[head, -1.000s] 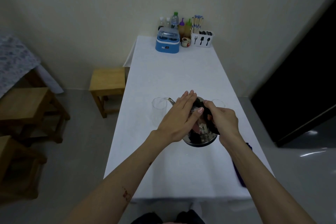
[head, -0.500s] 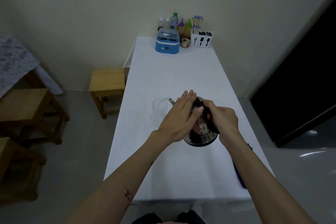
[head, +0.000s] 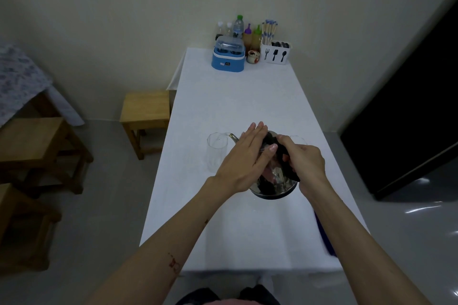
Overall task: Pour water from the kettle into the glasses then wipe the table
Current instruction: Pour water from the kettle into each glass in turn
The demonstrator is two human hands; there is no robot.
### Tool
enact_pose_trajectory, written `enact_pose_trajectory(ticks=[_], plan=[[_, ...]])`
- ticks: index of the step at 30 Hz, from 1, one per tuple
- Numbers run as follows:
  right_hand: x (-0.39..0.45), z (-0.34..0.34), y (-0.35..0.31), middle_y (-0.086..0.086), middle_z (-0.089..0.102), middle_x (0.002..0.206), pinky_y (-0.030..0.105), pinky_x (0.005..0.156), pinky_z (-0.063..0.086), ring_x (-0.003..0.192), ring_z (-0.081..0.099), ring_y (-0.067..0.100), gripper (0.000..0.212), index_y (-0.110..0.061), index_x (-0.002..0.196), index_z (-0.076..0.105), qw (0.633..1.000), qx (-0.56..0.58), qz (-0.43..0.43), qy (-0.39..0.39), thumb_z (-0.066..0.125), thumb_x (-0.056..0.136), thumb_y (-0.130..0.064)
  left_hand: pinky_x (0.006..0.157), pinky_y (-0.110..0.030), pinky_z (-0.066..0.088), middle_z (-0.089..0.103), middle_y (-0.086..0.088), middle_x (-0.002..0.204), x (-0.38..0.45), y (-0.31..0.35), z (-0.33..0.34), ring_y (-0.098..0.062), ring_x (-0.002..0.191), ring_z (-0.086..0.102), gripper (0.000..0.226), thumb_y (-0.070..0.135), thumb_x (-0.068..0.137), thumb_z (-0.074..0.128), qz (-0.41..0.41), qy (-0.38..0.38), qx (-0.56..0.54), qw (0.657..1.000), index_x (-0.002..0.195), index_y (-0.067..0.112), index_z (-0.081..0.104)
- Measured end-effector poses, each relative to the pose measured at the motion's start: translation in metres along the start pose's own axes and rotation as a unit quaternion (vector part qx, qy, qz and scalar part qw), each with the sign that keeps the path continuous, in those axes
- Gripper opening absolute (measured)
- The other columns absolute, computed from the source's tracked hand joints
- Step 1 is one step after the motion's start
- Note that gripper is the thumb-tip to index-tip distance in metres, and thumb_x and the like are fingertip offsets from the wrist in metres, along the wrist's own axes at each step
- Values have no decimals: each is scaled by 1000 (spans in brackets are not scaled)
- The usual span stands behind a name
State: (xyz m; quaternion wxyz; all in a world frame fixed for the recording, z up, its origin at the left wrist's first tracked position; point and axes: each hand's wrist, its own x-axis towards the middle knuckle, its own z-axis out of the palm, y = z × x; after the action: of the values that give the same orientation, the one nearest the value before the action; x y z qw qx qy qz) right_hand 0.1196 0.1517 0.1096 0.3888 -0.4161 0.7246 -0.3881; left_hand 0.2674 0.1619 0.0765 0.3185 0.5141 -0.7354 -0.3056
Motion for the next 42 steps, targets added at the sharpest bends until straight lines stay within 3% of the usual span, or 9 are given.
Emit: enact_pose_trajectory(ticks=[10, 20, 28, 42], plan=[[0, 2, -2, 3, 68, 68, 35, 70, 52, 68, 62, 20, 53, -2, 76, 74, 1000, 0, -9, 5, 72, 75, -55, 122, -29, 3, 11, 5, 164, 0, 3, -2, -3, 149, -4, 63, 49, 102, 26, -2, 5, 4, 1000, 155, 15, 17], [-2, 2, -3, 5, 70, 72, 37, 74, 55, 71, 64, 20, 53, -1, 81, 74, 1000, -1, -21, 9, 72, 77, -54, 122, -30, 4, 10, 5, 164, 0, 3, -2, -4, 149, -5, 63, 48, 102, 26, -3, 0, -2, 1000, 155, 15, 17], [-2, 3, -4, 5, 72, 74, 41, 78, 57, 76, 67, 22, 51, -4, 80, 76, 1000, -10, -21, 10, 71, 76, -54, 120, -23, -1, 9, 3, 164, 0, 2, -2, -5, 149, -5, 61, 45, 103, 26, 4, 3, 6, 1000, 155, 13, 16], [-7, 3, -5, 5, 72, 76, 41, 81, 56, 81, 69, 24, 50, -6, 76, 75, 1000, -6, -20, 2, 71, 77, -56, 121, -26, 1, 9, 6, 164, -1, 0, 1, -2, 149, -8, 62, 48, 103, 26, 1, 10, -4, 1000, 155, 16, 16]])
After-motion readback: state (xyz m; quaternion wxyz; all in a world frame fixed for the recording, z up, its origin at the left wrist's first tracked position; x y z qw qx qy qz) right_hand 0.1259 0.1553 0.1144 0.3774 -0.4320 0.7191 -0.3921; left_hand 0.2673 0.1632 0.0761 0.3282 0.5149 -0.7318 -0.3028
